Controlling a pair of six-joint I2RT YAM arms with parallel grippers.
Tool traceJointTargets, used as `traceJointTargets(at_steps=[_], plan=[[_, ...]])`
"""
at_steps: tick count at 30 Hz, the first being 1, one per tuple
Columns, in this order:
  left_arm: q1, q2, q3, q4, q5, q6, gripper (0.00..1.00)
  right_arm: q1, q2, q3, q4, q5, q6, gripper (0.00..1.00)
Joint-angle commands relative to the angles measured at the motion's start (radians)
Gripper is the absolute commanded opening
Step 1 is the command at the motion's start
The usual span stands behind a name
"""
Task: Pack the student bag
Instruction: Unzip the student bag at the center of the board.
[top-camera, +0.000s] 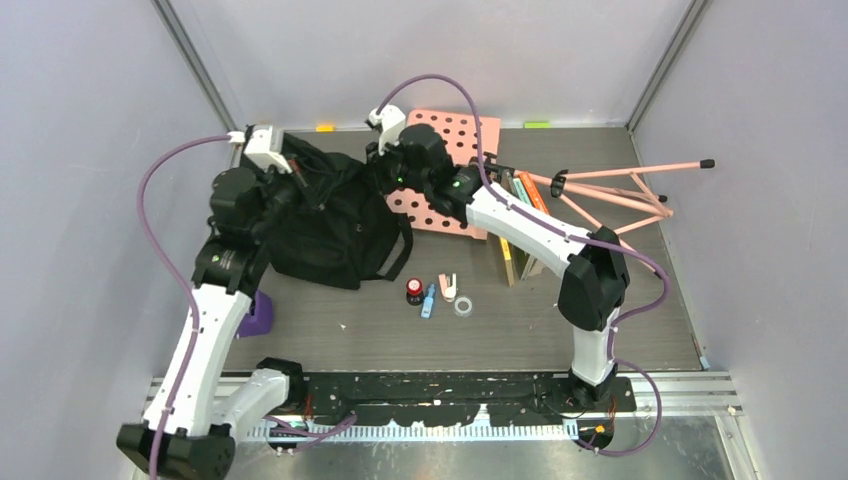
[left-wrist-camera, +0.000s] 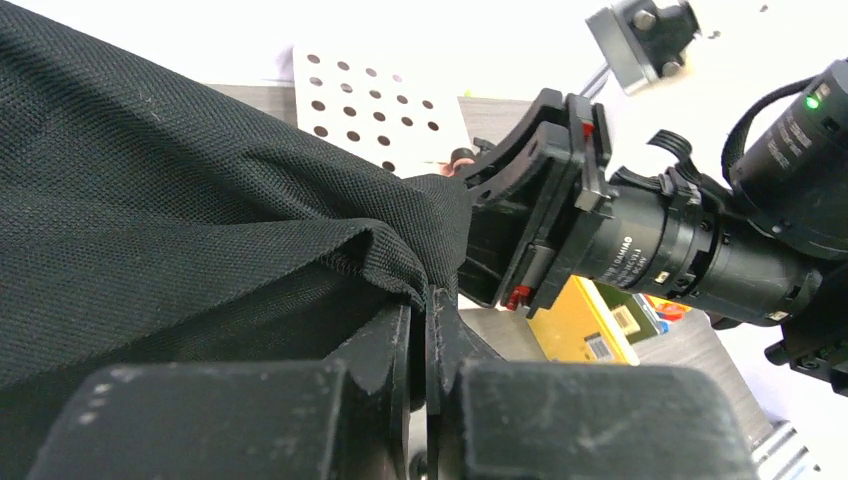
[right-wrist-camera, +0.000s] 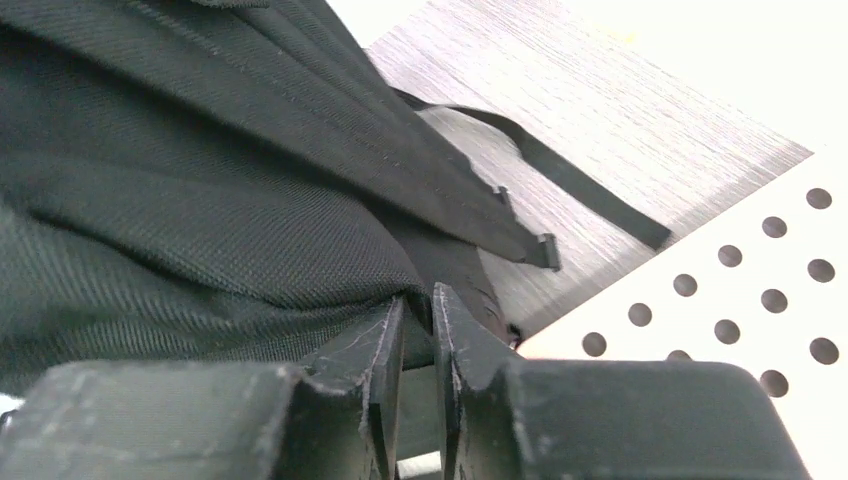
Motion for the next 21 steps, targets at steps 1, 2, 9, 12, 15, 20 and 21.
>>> traceJointTargets(at_steps=[1,2,9,12,15,20,21], plan=[[-0.177,0.031,0.03,0.175,-0.16,-0.024,0.0,-0.097,0.044,0.102,-0.012,0.068,-0.069,0.24],[-0.194,0.05,0.039,0.185,-0.177,-0.023,0.0,-0.1,0.038,0.099,-0.031,0.067,-0.073,0.26],[-0.206,0.13,0.107,0.119,-0.271,0.008,0.02,-0.101,-0.144,-0.089,-0.04,0.097,-0.028,0.52],[-0.206,0.119,0.11,0.064,-0.303,0.06,0.06,-0.101,-0.242,-0.21,-0.038,0.092,0.017,0.66],[-0.206,0.104,0.118,-0.005,-0.384,0.097,0.08,-0.101,-0.322,-0.337,0.002,-0.014,0.047,0.75],[-0.205,0.087,0.155,-0.092,-0.415,0.133,0.08,-0.094,-0.421,-0.475,0.088,-0.239,0.075,0.81],[-0.205,0.086,0.164,-0.106,-0.406,0.146,0.08,-0.091,-0.424,-0.496,0.11,-0.288,0.078,0.81]])
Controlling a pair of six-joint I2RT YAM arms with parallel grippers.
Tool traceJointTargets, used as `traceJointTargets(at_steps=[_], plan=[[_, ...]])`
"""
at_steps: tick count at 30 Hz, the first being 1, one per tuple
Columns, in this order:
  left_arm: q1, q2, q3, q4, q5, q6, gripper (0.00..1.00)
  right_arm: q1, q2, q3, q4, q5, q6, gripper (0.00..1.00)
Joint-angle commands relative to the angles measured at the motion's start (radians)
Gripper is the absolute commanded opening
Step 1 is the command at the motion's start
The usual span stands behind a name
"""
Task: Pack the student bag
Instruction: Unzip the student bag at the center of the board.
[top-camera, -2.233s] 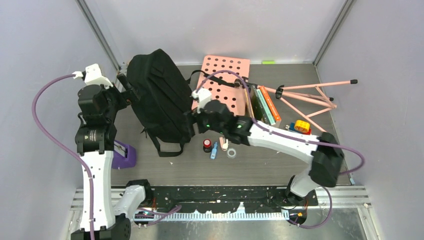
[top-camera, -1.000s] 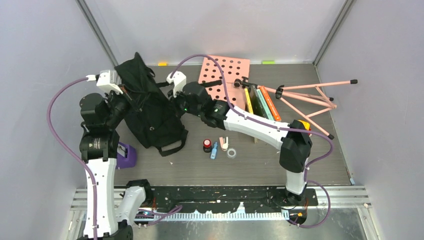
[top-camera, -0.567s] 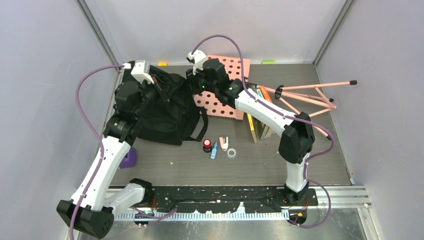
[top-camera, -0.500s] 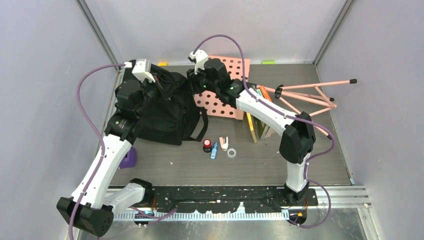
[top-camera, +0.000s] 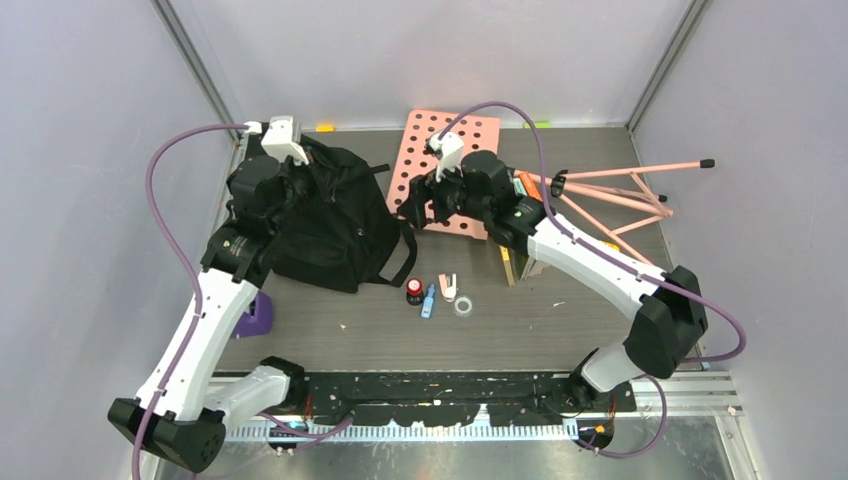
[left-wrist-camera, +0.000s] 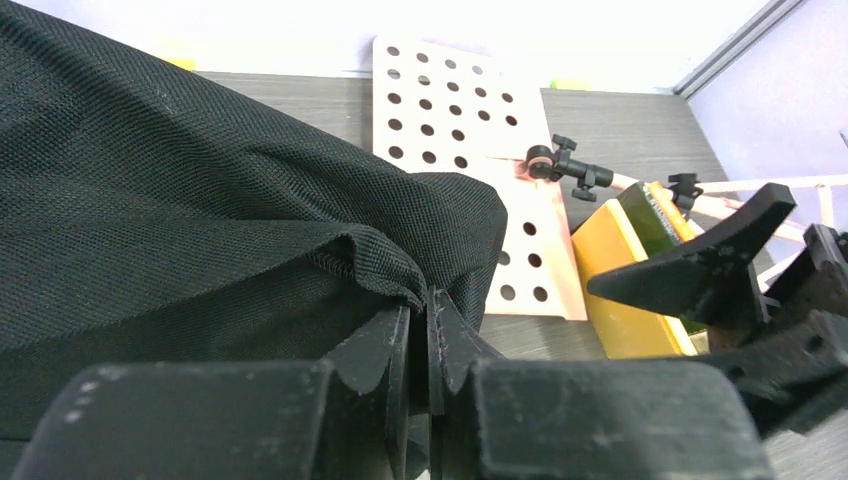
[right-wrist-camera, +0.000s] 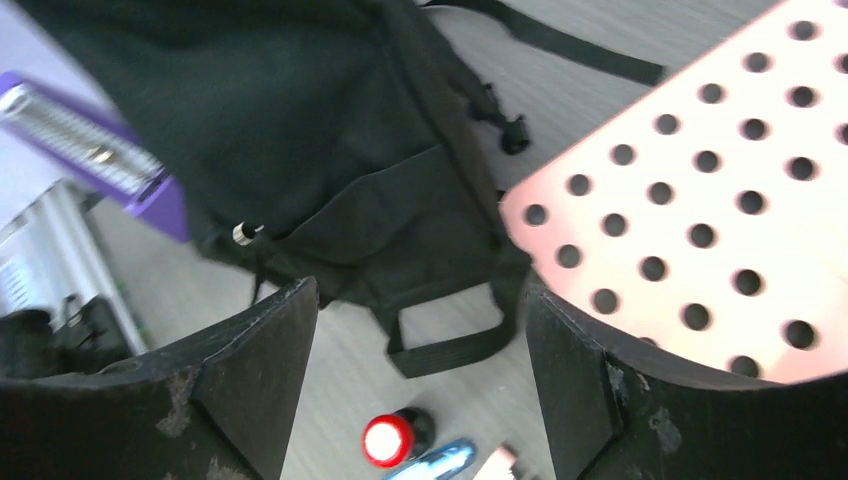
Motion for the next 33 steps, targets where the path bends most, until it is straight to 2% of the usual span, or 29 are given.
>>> traceJointTargets(at_steps=[1,5,11,19,27,33], plan=[[-0.003,-0.027,0.08,-0.08,-0.033,0.084,0.08,0.02,-0.053,-0.065,0.134,-0.243,0.035,0.81],[-0.003,-0.041,0.088,-0.127,0.012,0.154,0.09,0.051,-0.017,-0.085,0.168,-0.313,0.023,0.8],[-0.002,-0.124,-0.053,-0.014,-0.021,0.177,0.09,0.097,0.098,-0.063,0.22,-0.396,0.005,0.78],[-0.003,-0.137,-0.091,-0.005,-0.02,0.167,0.09,0.127,0.229,-0.008,0.213,-0.412,0.048,0.68],[-0.002,-0.145,-0.092,-0.01,-0.029,0.171,0.08,0.138,0.253,0.002,0.214,-0.376,0.058,0.58],[-0.002,-0.142,-0.092,-0.012,-0.02,0.173,0.08,0.14,0.266,0.029,0.198,-0.314,0.019,0.55]])
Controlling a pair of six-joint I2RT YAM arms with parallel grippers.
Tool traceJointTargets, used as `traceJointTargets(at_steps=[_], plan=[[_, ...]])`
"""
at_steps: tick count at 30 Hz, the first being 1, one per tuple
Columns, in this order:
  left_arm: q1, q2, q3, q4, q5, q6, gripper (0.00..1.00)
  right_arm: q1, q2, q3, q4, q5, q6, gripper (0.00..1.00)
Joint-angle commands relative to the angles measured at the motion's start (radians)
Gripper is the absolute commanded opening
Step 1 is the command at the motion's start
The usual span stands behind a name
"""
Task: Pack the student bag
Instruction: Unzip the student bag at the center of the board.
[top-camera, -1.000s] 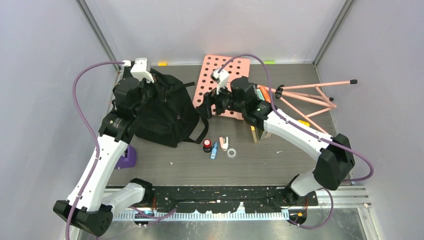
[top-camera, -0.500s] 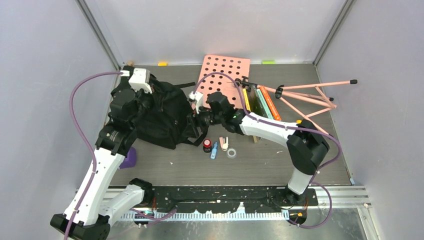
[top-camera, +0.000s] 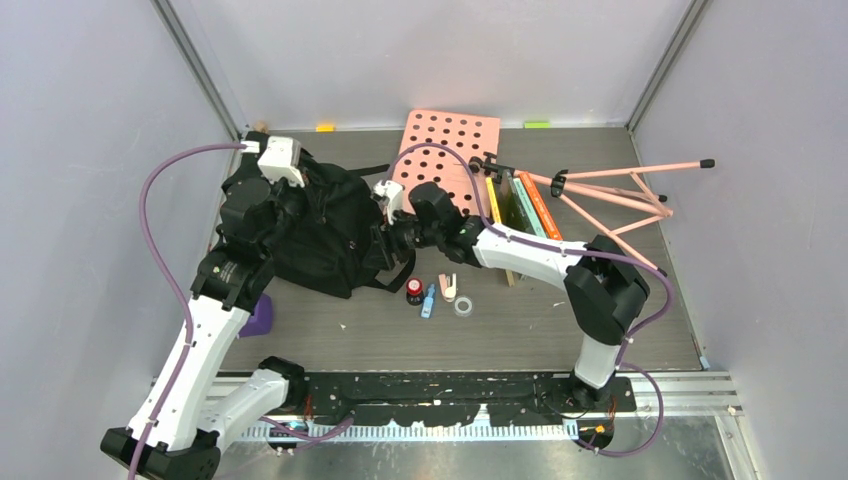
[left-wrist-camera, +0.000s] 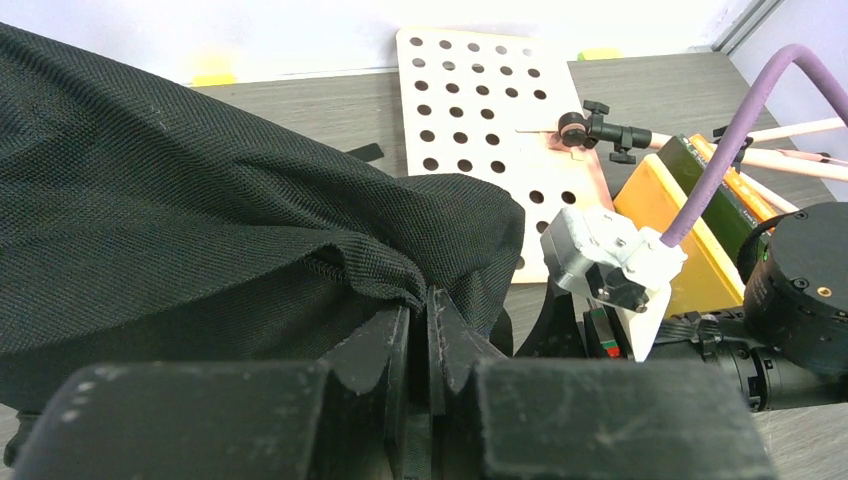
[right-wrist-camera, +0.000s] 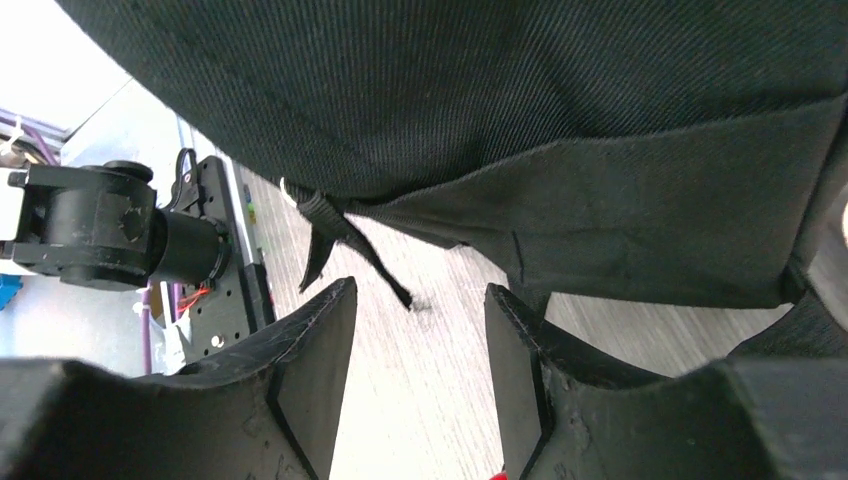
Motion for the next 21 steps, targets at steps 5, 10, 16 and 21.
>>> traceJointTargets(at_steps=[5,10,16,21], plan=[[-0.002,-0.002,-0.008,0.034,-0.008,0.027,0.08,0.022,0.043,0.127,-0.023,0.033,-0.054,0.52],[-0.002,0.011,-0.001,0.026,0.004,0.027,0.07,0.041,0.046,0.137,-0.026,0.051,-0.065,0.38],[-0.002,0.003,0.0,0.025,-0.006,0.036,0.08,0.045,-0.002,0.133,-0.049,0.098,-0.059,0.01],[-0.002,-0.003,0.019,0.01,0.082,0.073,0.28,0.054,-0.071,0.16,-0.138,0.182,-0.05,0.01]])
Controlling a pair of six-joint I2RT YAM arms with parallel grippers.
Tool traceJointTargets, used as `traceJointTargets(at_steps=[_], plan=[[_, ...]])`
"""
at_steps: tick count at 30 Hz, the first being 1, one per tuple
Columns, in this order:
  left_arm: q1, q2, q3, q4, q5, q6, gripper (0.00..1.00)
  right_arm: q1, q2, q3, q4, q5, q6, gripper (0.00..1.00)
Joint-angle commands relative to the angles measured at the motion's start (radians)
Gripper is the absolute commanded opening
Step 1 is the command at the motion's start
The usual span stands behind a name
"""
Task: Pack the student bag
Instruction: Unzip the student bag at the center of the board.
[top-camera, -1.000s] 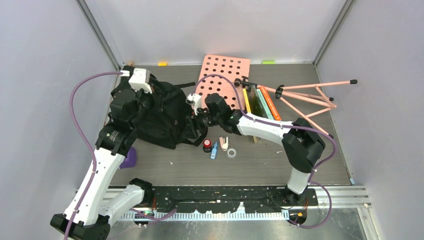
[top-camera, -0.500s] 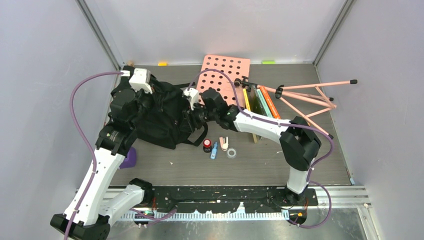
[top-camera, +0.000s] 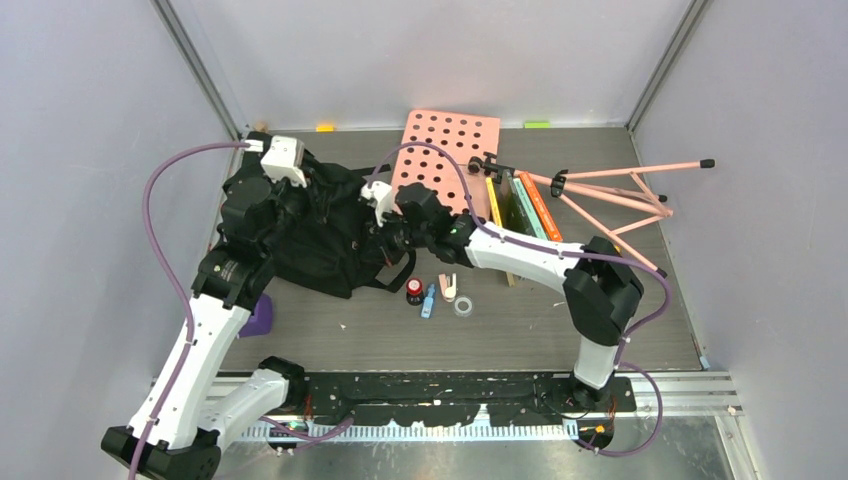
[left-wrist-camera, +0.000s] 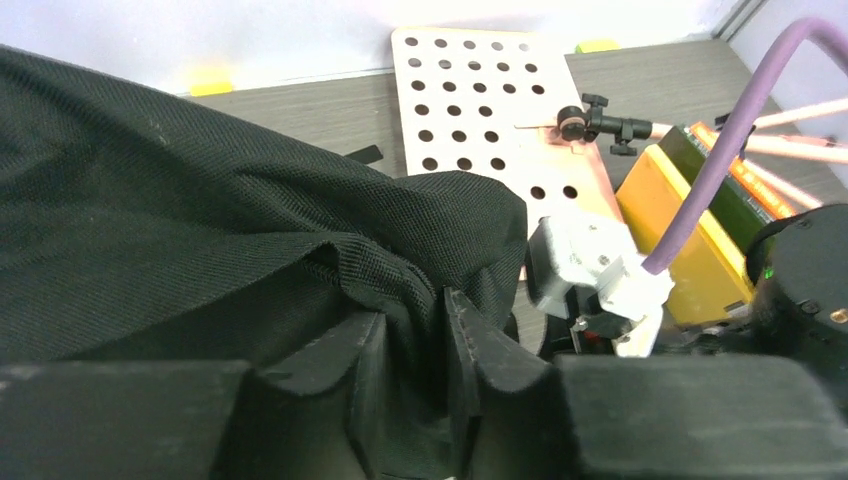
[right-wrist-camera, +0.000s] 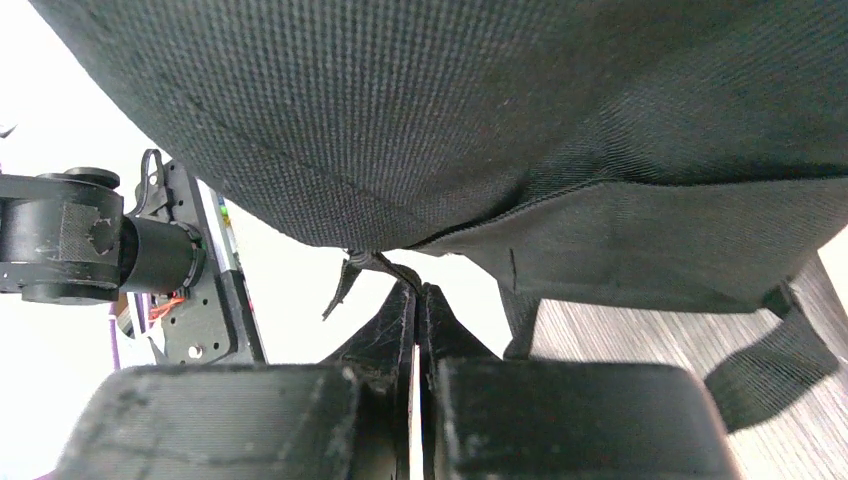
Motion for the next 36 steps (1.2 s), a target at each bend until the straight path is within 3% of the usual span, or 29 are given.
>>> traceJointTargets(at_steps=[1,3,6,8,12,15,19,29,36], plan=[[-0.002,-0.015,0.023,0.0,0.078,0.047,0.39,0.008,-0.118,0.081,-0.074,0.086,0.005,0.01],[-0.002,-0.031,0.031,-0.018,0.079,0.047,0.63,0.009,-0.13,0.118,-0.114,0.099,0.007,0.0],[-0.002,-0.07,0.035,-0.062,0.059,0.046,0.82,0.011,-0.135,0.171,-0.16,0.128,0.02,0.0],[-0.002,-0.107,0.023,-0.088,0.052,0.041,0.91,0.012,-0.136,0.202,-0.179,0.144,0.035,0.0],[-0.002,-0.215,-0.06,-0.09,0.067,0.032,0.98,0.014,-0.134,0.252,-0.188,0.161,0.054,0.01],[-0.002,-0.311,-0.16,-0.058,0.064,0.002,0.95,0.017,-0.134,0.287,-0.191,0.173,0.066,0.01],[-0.002,-0.359,-0.257,-0.028,0.031,-0.082,0.82,0.021,-0.151,0.313,-0.195,0.21,0.075,0.0],[-0.002,-0.29,-0.397,0.232,0.139,-0.178,0.6,0.022,-0.199,0.295,-0.169,0.274,0.12,0.01],[-0.003,-0.319,-0.526,0.457,0.172,-0.196,0.58,0.022,-0.207,0.293,-0.18,0.288,0.127,0.01]])
